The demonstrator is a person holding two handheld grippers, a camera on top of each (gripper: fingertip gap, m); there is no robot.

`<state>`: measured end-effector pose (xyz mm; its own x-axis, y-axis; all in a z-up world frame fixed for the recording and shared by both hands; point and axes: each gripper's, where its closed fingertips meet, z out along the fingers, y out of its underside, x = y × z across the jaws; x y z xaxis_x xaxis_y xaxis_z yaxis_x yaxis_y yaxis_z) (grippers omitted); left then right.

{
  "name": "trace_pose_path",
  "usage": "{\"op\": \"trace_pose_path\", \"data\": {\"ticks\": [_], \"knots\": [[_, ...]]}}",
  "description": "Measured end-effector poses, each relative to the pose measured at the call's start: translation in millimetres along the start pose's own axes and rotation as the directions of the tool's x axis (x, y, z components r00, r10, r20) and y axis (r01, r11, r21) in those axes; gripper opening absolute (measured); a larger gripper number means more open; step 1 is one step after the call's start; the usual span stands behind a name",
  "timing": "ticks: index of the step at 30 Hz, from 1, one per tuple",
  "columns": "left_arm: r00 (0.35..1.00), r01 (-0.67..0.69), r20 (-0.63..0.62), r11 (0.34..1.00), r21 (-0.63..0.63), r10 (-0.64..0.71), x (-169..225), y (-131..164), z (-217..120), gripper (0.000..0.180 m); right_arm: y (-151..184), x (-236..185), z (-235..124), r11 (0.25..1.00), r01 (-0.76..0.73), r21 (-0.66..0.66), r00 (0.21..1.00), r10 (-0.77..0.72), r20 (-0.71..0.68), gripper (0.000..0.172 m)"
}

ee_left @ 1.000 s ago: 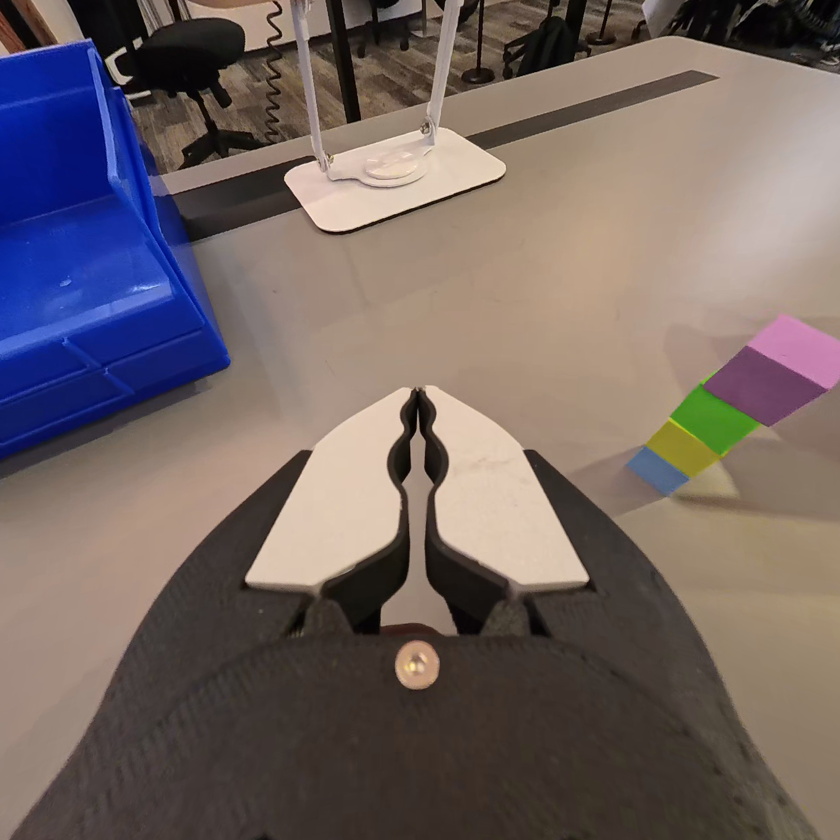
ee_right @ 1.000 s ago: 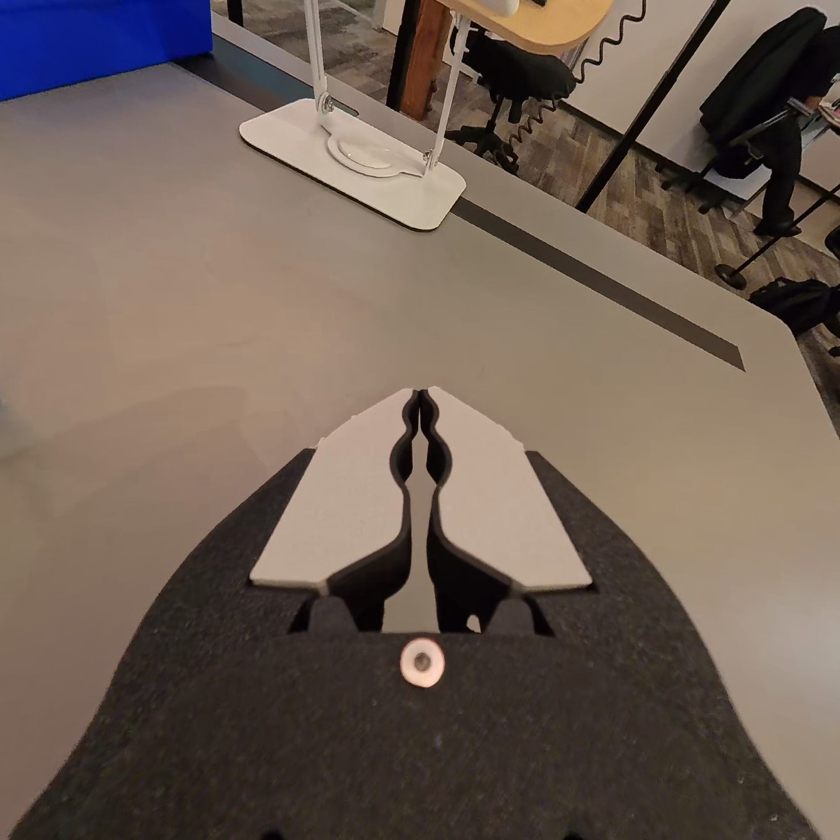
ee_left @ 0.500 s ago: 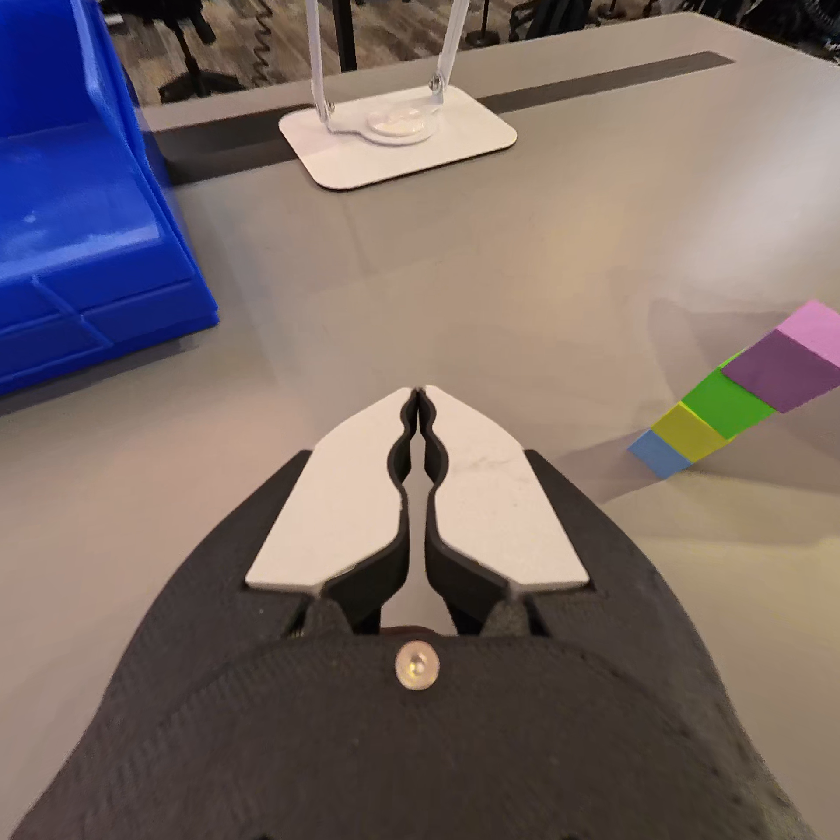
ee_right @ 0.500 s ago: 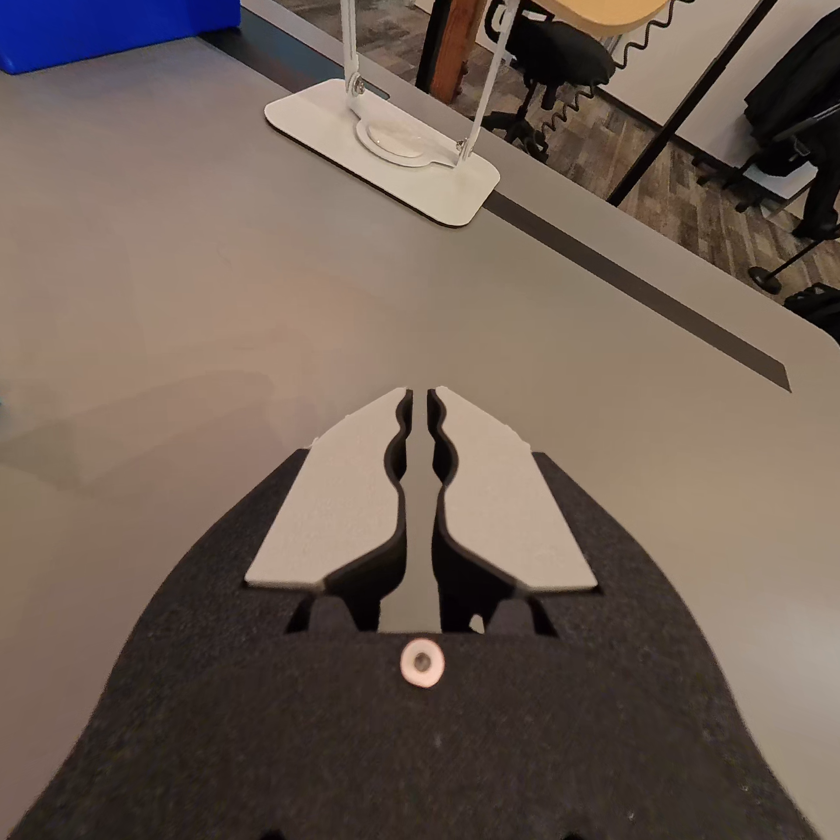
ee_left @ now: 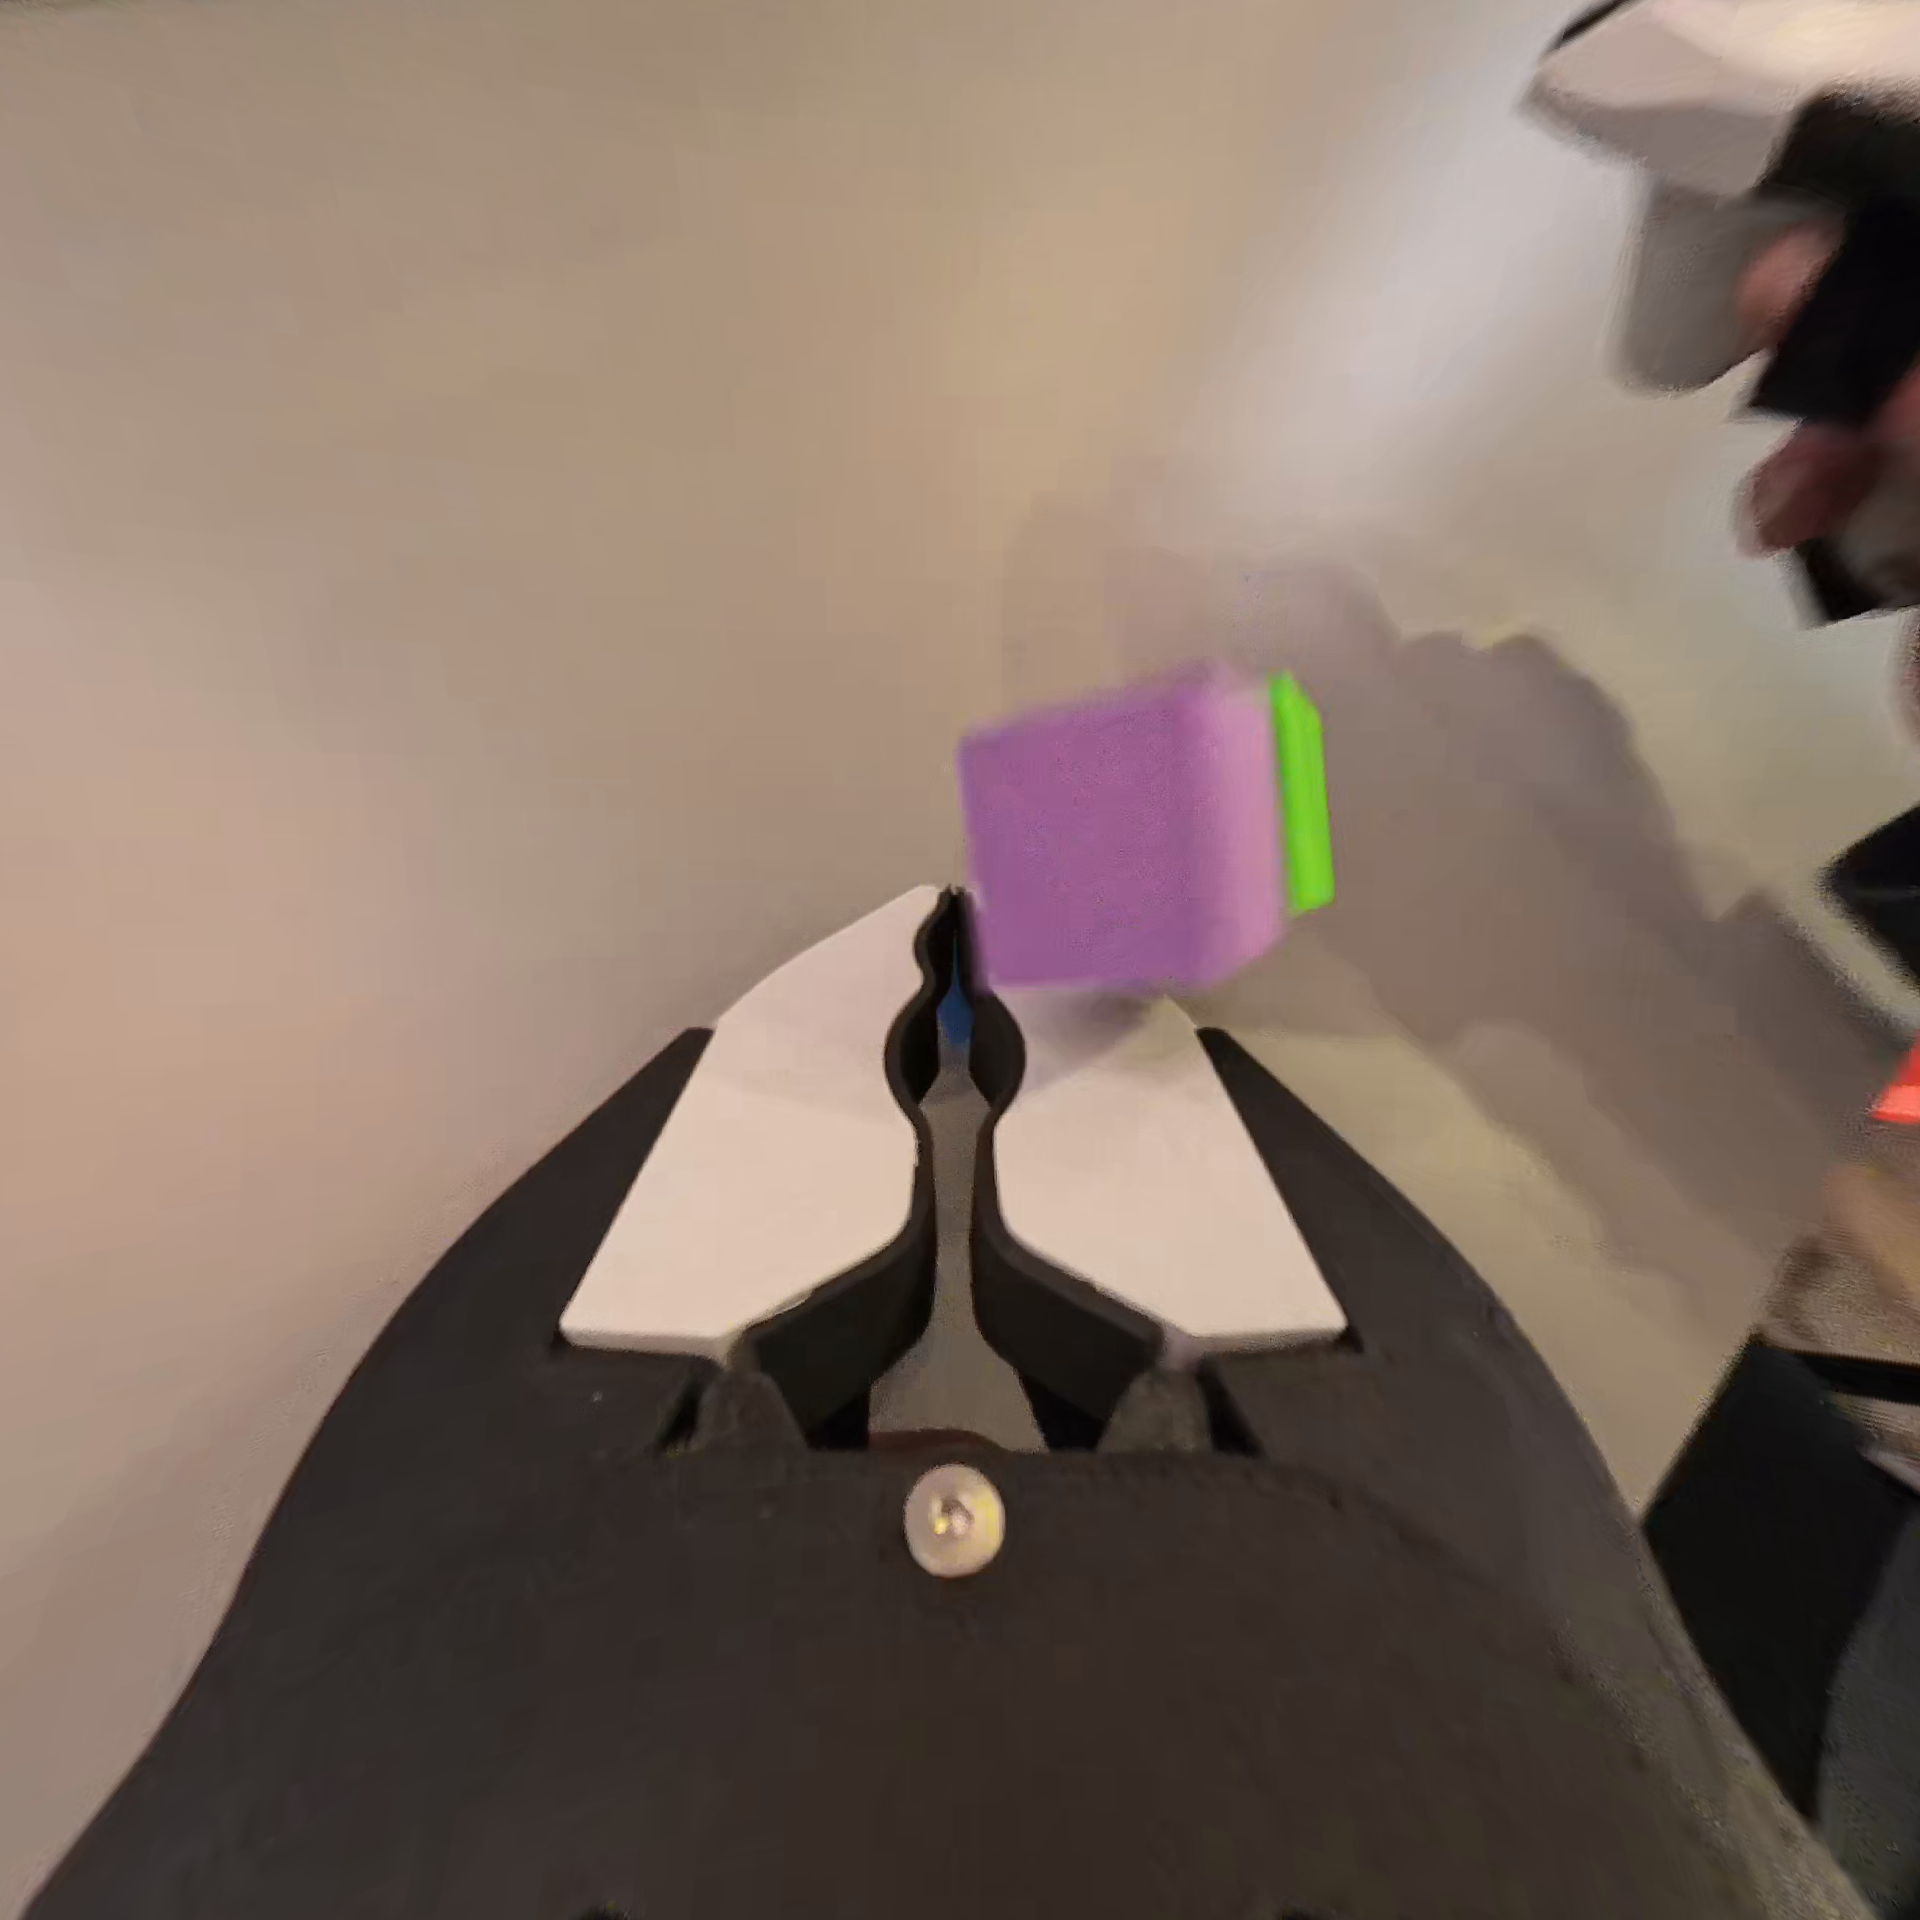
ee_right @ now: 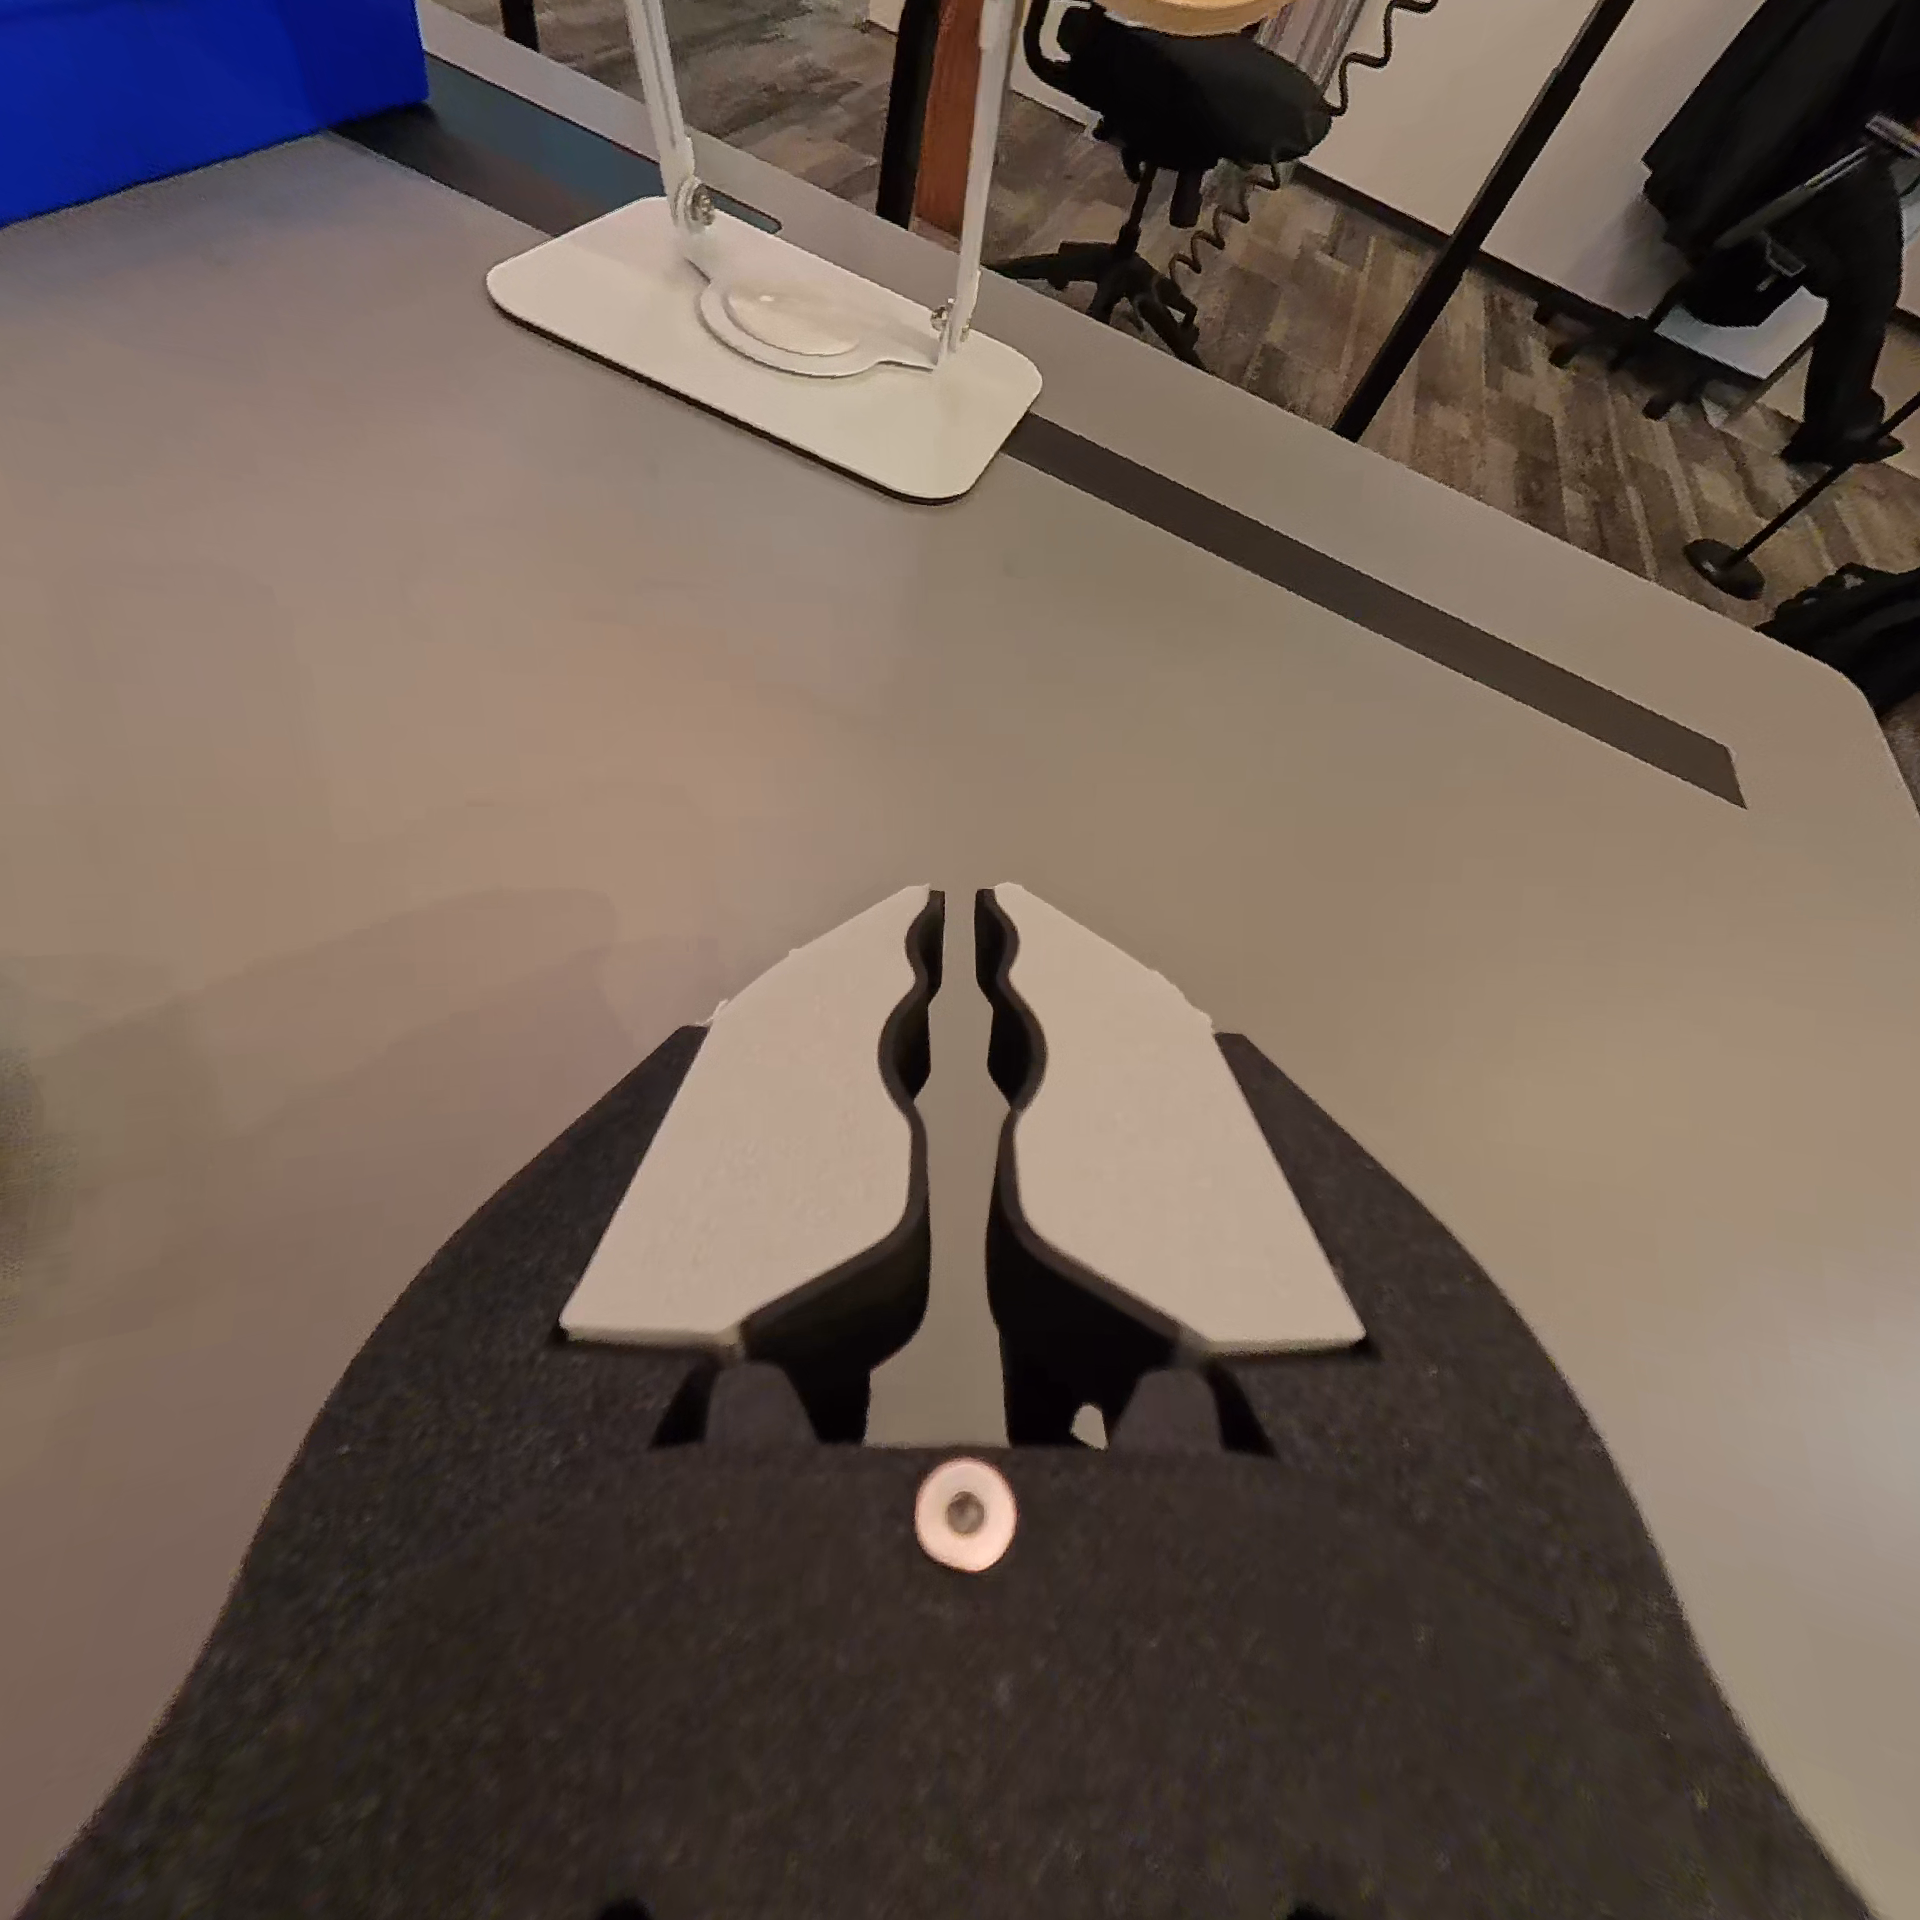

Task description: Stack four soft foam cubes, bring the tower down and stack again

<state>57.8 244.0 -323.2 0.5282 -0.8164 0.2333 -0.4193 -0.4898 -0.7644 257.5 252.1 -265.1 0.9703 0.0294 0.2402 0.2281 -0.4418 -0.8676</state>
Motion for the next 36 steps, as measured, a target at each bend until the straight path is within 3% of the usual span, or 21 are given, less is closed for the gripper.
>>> {"op": "trace_pose_path", "data": {"ticks": [1,4,10,24,28,36], "knots": [[0.999,0.003,-0.033,1.0,0.022,-0.003,7.2,-8.3,4.4,0.0,0.5,3.3,-1.3,1.0,-0.006,0.0,1.0,0.006,-0.006,0.005],[0.998,-0.058,-0.007,0.998,0.032,0.058,5.7,-20.9,3.9,0.001,2.6,14.4,-5.3,1.0,-0.031,0.004,0.999,0.031,-0.019,0.005],[0.999,0.051,0.005,0.998,0.031,-0.051,-41.9,-19.9,-10.5,0.002,10.3,24.4,-7.1,0.997,-0.073,-0.003,0.997,0.073,0.015,0.007],[0.998,0.06,-0.004,0.997,0.046,-0.06,-73.4,-19.7,-11.6,0.003,12.5,-30.7,-0.5,0.999,0.033,-0.022,0.963,-0.026,0.268,0.029],[1.0,-0.005,-0.001,0.997,0.076,0.005,-76.9,-33.2,-13.8,0.005,24.2,-61.1,-3.5,0.988,0.145,-0.047,0.883,-0.108,0.458,0.037],[0.996,-0.087,-0.004,0.994,0.07,0.087,-87.9,-41.0,-9.1,0.012,24.5,-64.8,13.7,0.904,0.422,-0.073,0.757,-0.307,0.577,0.04]]}}
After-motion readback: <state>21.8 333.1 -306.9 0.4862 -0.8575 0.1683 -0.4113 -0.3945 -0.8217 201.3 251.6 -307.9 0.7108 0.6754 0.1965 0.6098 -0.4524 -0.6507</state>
